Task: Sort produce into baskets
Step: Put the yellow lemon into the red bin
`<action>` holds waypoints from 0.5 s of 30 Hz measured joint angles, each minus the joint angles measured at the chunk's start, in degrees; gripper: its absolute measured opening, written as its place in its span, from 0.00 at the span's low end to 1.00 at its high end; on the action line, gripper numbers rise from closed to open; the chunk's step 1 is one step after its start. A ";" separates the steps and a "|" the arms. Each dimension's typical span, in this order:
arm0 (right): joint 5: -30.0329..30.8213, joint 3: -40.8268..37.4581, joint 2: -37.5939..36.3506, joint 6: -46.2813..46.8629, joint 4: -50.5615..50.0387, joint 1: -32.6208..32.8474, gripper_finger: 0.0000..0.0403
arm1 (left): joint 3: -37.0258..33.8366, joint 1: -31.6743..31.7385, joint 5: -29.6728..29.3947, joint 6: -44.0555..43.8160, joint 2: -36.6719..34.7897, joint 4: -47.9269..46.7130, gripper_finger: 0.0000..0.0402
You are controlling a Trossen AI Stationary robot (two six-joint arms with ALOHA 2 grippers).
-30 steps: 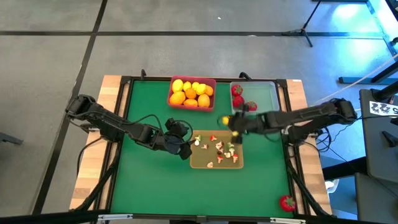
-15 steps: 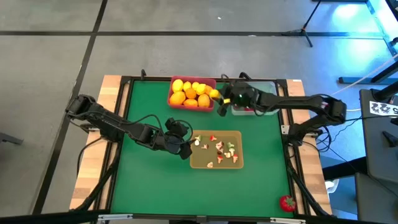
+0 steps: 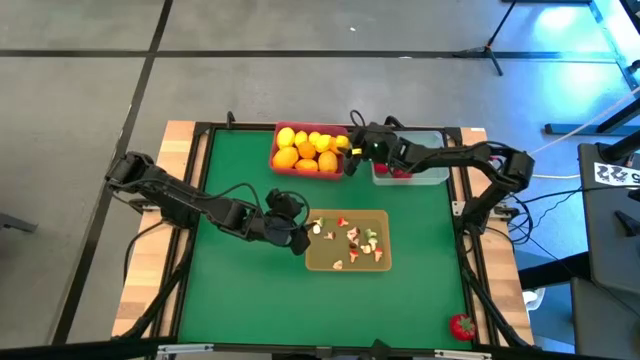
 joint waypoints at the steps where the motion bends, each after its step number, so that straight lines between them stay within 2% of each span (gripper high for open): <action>1: 0.01 0.00 0.02 0.25 0.58 0.02 0.40 | -0.01 0.00 0.01 0.16 0.00 -0.01 0.77; 6: 0.01 0.00 0.07 3.98 2.17 0.03 0.43 | 0.00 0.00 0.01 0.10 0.01 -0.07 0.77; 15: 0.49 0.00 0.09 7.13 2.02 0.04 0.70 | 0.00 0.00 0.01 0.34 0.02 -0.09 0.77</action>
